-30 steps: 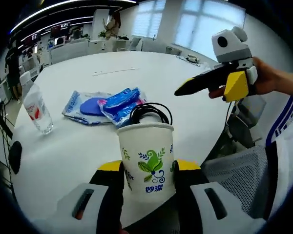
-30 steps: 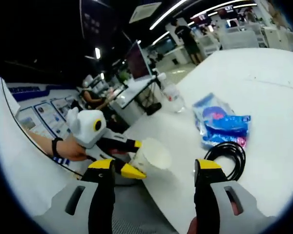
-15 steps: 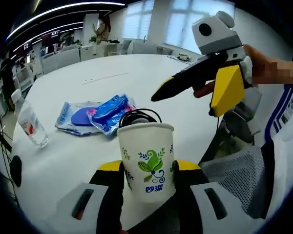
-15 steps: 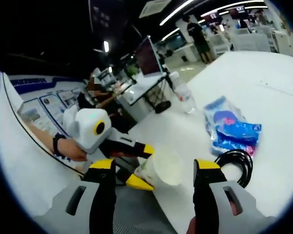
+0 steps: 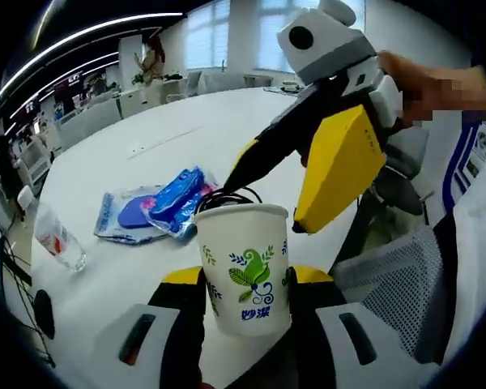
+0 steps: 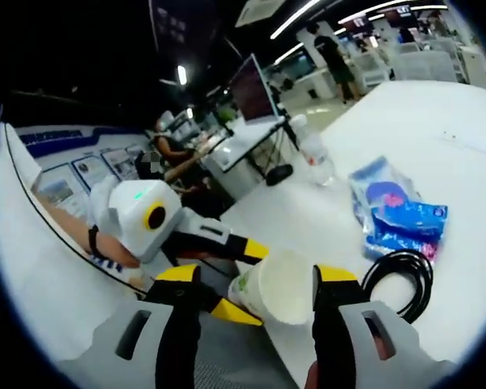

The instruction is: Arrange the tabletop items into an orderly group along one side of the table until the central work area is clear of visible clutter.

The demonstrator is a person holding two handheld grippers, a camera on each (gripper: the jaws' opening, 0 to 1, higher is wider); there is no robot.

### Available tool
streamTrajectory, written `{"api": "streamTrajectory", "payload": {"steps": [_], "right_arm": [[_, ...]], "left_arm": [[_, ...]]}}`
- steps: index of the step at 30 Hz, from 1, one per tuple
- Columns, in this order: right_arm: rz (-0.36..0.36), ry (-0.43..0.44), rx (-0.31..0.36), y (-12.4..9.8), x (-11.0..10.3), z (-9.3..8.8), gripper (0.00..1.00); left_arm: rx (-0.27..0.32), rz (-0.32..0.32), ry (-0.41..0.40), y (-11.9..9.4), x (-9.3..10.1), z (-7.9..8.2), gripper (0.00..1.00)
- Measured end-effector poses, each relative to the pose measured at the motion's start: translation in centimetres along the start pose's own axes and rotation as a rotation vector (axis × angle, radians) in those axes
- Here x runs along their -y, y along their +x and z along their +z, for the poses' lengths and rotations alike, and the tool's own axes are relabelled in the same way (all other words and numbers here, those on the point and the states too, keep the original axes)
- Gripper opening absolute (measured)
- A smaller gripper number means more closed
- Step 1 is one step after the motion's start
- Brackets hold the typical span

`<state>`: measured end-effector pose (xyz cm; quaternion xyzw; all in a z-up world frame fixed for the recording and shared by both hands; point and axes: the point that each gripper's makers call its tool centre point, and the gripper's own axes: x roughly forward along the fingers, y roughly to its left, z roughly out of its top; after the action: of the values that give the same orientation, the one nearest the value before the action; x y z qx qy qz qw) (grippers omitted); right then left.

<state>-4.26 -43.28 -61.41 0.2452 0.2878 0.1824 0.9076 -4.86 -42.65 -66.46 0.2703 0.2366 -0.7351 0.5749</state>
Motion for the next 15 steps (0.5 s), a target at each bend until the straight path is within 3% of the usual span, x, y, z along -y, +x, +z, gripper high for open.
{"api": "streamTrajectory", "payload": {"steps": [6,15], "right_arm": [[0.026,0.006,-0.021,0.51,-0.48,-0.39,0.48],[0.048,-0.003,-0.025,1.01,-0.83,-0.73,0.22]], "left_arm": [[0.000,0.000,0.075,-0.13,0.12,0.73,0.40],[-0.003,-0.021,0.147,0.08,0.68,1.07,0.40]]}}
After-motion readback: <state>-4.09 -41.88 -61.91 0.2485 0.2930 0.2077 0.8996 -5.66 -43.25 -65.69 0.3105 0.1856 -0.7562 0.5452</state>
